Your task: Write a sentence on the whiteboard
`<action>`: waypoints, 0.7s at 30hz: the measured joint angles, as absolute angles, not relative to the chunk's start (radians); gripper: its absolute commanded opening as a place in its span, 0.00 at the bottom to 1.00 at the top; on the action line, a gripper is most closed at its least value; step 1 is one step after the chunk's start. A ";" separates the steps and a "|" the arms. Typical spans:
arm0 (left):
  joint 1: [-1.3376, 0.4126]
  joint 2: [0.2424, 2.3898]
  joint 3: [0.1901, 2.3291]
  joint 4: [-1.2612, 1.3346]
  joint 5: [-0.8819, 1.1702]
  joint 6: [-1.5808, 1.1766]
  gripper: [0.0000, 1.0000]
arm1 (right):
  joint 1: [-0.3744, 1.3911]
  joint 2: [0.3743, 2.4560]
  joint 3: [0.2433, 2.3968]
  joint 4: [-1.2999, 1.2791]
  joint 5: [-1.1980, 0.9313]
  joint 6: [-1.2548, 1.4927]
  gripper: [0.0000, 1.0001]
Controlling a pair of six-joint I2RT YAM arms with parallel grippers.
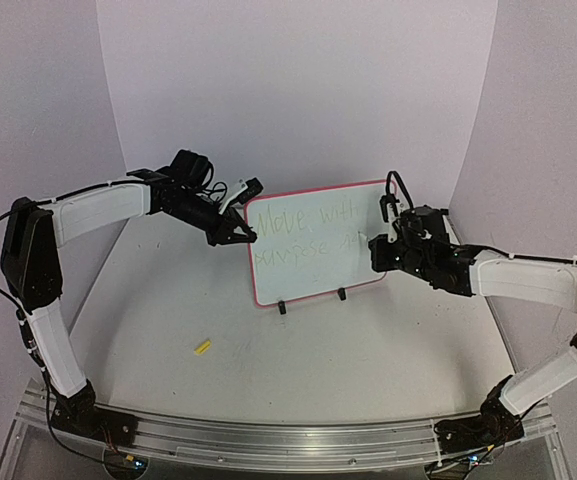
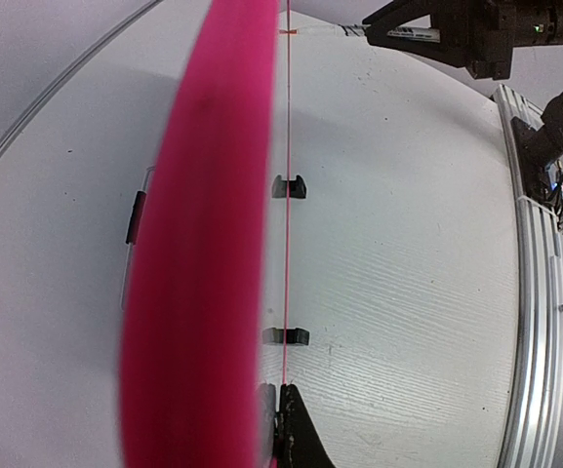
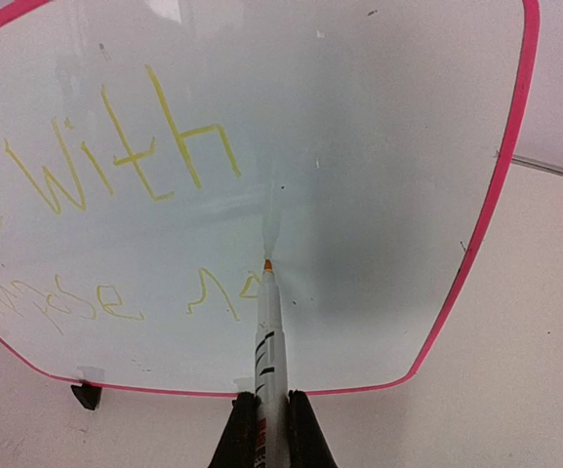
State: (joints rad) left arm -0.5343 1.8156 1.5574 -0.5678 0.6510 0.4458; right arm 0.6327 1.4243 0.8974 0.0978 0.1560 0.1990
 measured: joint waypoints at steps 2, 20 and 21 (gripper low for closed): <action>-0.534 1.816 1.557 -0.568 0.651 0.446 0.00 | 0.633 1.428 0.897 0.095 0.164 0.201 0.00; -0.534 1.815 1.557 -0.569 0.650 0.442 0.00 | 0.633 1.466 0.897 0.078 0.199 0.232 0.00; -0.534 1.815 1.557 -0.569 0.650 0.442 0.00 | 0.633 1.466 0.897 0.078 0.200 0.231 0.00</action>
State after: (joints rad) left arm -0.5339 1.8153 1.5570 -0.5686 0.6502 0.4422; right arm 0.6327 1.4658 0.8974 0.0781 0.2000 0.2314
